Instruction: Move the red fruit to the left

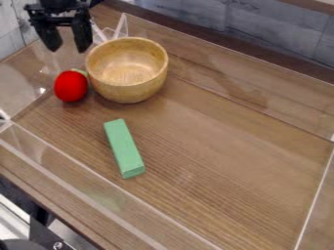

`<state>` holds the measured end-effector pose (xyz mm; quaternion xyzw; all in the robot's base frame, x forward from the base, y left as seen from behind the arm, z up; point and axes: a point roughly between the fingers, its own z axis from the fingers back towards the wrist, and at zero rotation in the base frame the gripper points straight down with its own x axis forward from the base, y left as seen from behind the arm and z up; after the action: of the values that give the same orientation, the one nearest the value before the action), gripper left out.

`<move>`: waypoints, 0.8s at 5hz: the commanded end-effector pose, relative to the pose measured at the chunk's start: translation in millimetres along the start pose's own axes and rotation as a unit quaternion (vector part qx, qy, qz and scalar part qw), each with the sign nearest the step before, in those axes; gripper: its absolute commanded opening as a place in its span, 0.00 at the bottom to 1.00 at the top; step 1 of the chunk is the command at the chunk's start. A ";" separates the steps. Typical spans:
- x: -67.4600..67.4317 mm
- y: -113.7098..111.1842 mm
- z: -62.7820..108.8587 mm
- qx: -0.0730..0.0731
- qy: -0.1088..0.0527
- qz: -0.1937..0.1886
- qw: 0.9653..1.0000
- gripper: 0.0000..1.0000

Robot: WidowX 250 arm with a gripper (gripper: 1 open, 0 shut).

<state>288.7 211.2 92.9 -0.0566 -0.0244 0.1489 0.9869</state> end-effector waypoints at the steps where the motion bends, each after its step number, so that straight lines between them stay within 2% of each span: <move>1: 5.7 -0.4 17.7 0.015 -0.020 -0.013 1.000 1.00; 3: -5.6 0.1 13.4 0.015 -0.010 -0.054 0.998 1.00; 4: -8.4 -12.5 12.6 0.016 -0.008 -0.050 0.999 1.00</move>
<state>282.3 197.7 76.1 -0.0655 0.0051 0.1063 0.9922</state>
